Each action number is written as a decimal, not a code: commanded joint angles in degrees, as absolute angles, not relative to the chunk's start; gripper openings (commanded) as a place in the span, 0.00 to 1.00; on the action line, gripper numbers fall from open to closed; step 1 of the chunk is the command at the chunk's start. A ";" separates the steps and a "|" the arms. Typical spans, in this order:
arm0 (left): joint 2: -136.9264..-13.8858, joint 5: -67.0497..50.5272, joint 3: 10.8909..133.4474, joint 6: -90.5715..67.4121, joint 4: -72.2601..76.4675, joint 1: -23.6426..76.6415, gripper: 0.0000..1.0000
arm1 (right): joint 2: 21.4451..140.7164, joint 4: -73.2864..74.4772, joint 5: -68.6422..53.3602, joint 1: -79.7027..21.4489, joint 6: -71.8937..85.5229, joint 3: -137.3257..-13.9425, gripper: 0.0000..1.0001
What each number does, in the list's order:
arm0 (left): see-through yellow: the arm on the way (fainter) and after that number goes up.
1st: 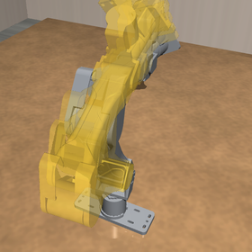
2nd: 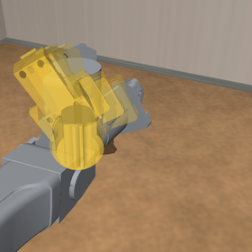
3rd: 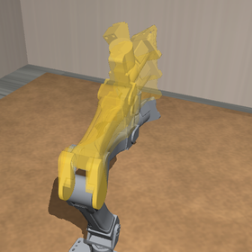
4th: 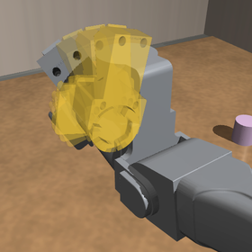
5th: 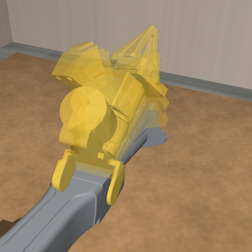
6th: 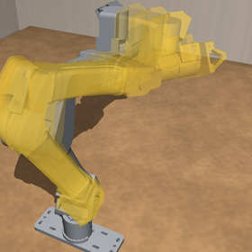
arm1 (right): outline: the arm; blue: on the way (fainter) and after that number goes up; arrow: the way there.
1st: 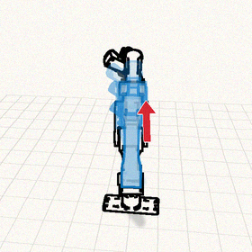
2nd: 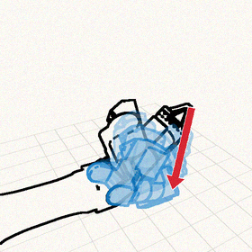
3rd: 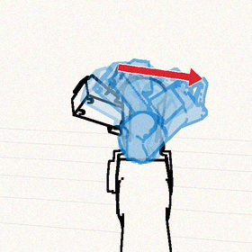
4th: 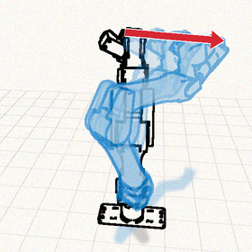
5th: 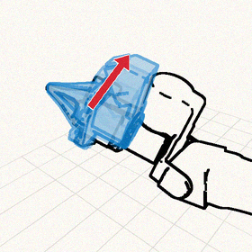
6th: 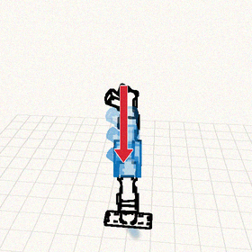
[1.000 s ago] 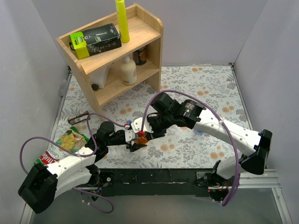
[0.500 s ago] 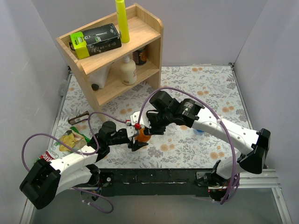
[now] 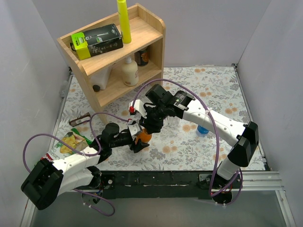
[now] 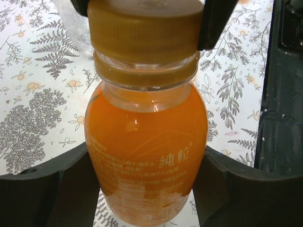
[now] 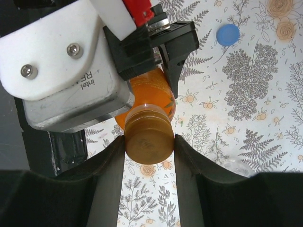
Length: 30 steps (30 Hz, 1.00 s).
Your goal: Screw on the bottle caps
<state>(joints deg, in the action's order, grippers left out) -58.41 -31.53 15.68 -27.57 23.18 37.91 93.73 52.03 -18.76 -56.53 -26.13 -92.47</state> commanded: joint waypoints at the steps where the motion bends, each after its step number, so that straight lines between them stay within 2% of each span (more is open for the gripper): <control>1: -56.78 -27.51 17.75 -34.36 32.52 37.71 0.00 | 95.36 53.35 -21.71 -58.18 -21.27 -94.31 0.37; 8: -57.39 -26.46 17.75 -32.35 32.43 37.71 0.00 | 97.99 53.09 -22.68 -58.18 -17.85 -96.15 0.36; 13: -57.75 -15.83 17.84 -33.13 32.78 37.71 0.00 | 99.58 52.74 -19.00 -58.18 -11.26 -97.29 0.21; 18: -57.57 -14.15 17.75 -34.27 32.70 37.71 0.00 | 100.99 52.21 -19.07 -57.83 -9.75 -97.38 0.21; 21: -57.39 -15.46 17.32 -34.72 31.56 37.71 0.00 | 101.16 52.47 -18.02 -57.75 -11.07 -99.40 0.40; 22: -57.39 -15.73 17.14 -34.54 31.38 37.71 0.00 | 101.16 52.91 -16.54 -57.57 -11.86 -100.27 0.55; 24: -57.22 -16.00 16.27 -33.67 30.24 37.71 0.00 | 100.90 53.96 -14.60 -57.48 -13.53 -104.05 0.76; 26: -57.13 -16.70 16.00 -33.14 29.27 37.71 0.00 | 99.76 55.63 -12.84 -57.04 -15.64 -105.99 0.91; 30: -56.78 -19.94 15.65 -32.43 26.03 37.62 0.00 | 96.77 57.74 -14.76 -55.11 -18.45 -107.40 0.92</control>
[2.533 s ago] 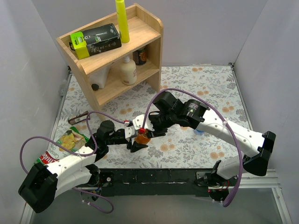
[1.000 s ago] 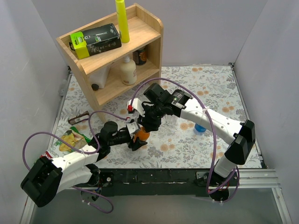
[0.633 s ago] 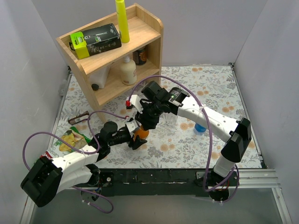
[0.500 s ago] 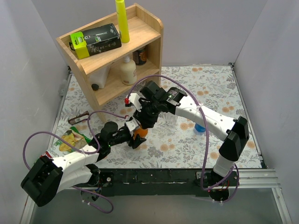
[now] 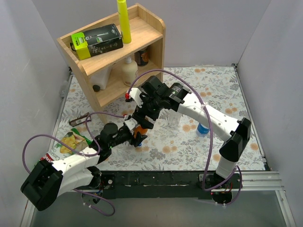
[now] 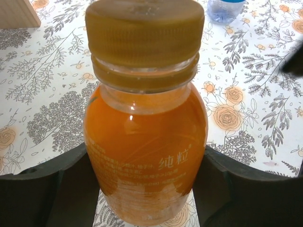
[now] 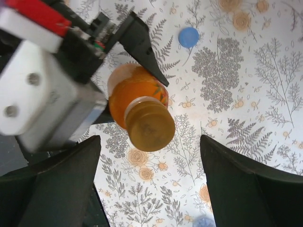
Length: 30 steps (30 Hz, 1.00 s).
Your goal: Screw on the bottle caps
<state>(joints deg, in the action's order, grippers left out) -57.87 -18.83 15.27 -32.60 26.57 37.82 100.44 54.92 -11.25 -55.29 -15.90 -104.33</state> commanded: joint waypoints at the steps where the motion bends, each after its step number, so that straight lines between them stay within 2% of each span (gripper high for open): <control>1: -56.60 -21.00 15.73 -32.52 25.58 37.53 0.00 | 96.07 58.18 -17.20 -54.15 -19.24 -107.14 0.92; 4: -55.29 -27.40 16.69 -32.52 22.25 37.09 0.00 | 91.77 58.45 -20.47 -53.61 -26.60 -101.29 0.92; 10: -54.58 -41.82 18.98 -31.20 16.27 36.65 0.00 | 78.67 47.38 -22.67 -53.88 -46.39 -84.05 0.92; 16: -55.46 -47.90 21.27 -21.11 9.15 36.74 0.00 | 80.85 53.60 -27.93 -55.02 -60.79 -87.27 0.79; 22: -55.55 -48.95 22.67 -15.12 5.98 36.74 0.00 | 83.15 59.24 -29.97 -57.74 -69.86 -88.95 0.76; 30: -55.72 -49.13 23.55 -15.12 6.06 36.74 0.00 | 83.06 58.98 -30.15 -60.20 -71.37 -87.28 0.72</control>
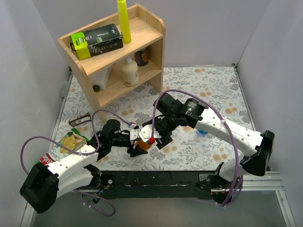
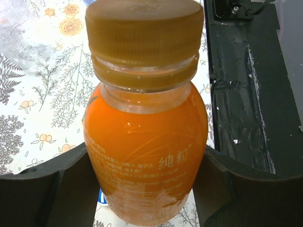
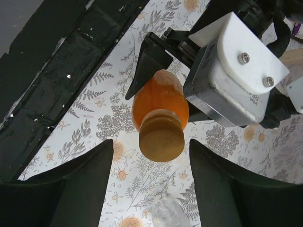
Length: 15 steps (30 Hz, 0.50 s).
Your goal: Screw on the bottle caps
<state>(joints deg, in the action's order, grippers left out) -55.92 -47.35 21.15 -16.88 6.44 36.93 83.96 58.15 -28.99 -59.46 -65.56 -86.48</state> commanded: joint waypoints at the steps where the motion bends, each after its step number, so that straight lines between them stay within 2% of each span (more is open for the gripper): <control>1: -55.81 -49.22 23.64 -14.68 6.06 36.74 0.00 | 83.06 58.54 -29.80 -60.29 -71.11 -86.75 0.71; 10: -55.64 -49.83 24.00 -13.98 5.98 36.74 0.00 | 83.93 56.25 -27.69 -60.56 -69.26 -85.52 0.61; 15: -55.28 -49.75 23.91 -13.54 5.89 36.74 0.00 | 84.29 55.46 -27.16 -60.64 -68.91 -85.08 0.60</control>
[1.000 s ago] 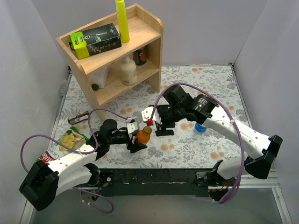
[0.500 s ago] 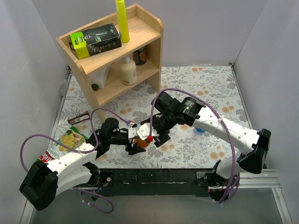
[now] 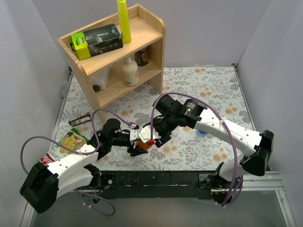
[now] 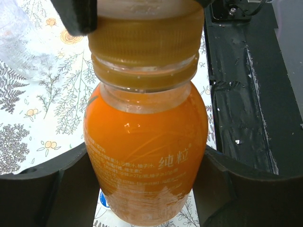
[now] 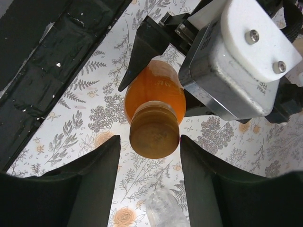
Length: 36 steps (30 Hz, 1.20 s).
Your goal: Screw on the bottle caps
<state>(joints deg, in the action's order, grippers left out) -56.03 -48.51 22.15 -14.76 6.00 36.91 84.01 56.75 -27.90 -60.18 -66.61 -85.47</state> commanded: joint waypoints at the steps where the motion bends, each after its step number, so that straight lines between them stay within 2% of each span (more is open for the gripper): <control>1: -55.28 -49.75 23.99 -13.36 5.71 36.74 0.00 | 84.29 55.20 -27.16 -60.64 -68.82 -85.08 0.60; 5: -55.11 -49.57 24.08 -13.27 5.45 36.74 0.00 | 84.64 55.46 -27.33 -60.64 -68.56 -85.43 0.56; 10: -55.46 -45.02 23.73 -16.15 6.94 36.74 0.00 | 85.78 55.64 -27.51 -60.73 -64.79 -86.75 0.40; 15: -52.39 -30.96 21.19 -22.23 17.82 36.74 0.00 | 92.17 56.15 -28.38 -59.15 -44.02 -90.78 0.29; 19: -52.46 -23.91 21.18 -23.47 20.92 36.91 0.00 | 101.03 63.79 -32.69 -56.43 -30.26 -100.25 0.26; 23: -54.05 -20.48 21.88 -23.12 20.57 37.00 0.00 | 105.55 64.69 -39.28 -51.69 -23.39 -103.43 0.25; 26: -54.75 -18.72 21.71 -23.03 19.61 37.00 0.00 | 107.84 65.39 -39.64 -50.45 -21.45 -108.96 0.35; 30: -55.02 -18.28 21.01 -23.64 16.53 37.00 0.00 | 105.83 67.67 -34.22 -49.57 -23.90 -114.16 0.63; 32: -54.76 -20.12 21.00 -23.47 13.56 36.91 0.00 | 103.98 69.34 -32.26 -49.13 -26.61 -113.91 0.68; 33: -54.58 -21.26 21.01 -23.21 12.49 36.91 0.00 | 101.45 69.78 -31.56 -48.96 -27.76 -112.08 0.80; 34: -54.23 -22.66 21.01 -22.07 11.35 36.91 0.00 | 100.12 69.79 -31.29 -48.87 -28.64 -110.49 0.84; 36: -53.27 -26.88 21.00 -21.27 9.06 36.83 0.00 | 95.92 68.30 -30.94 -48.87 -31.54 -107.16 0.85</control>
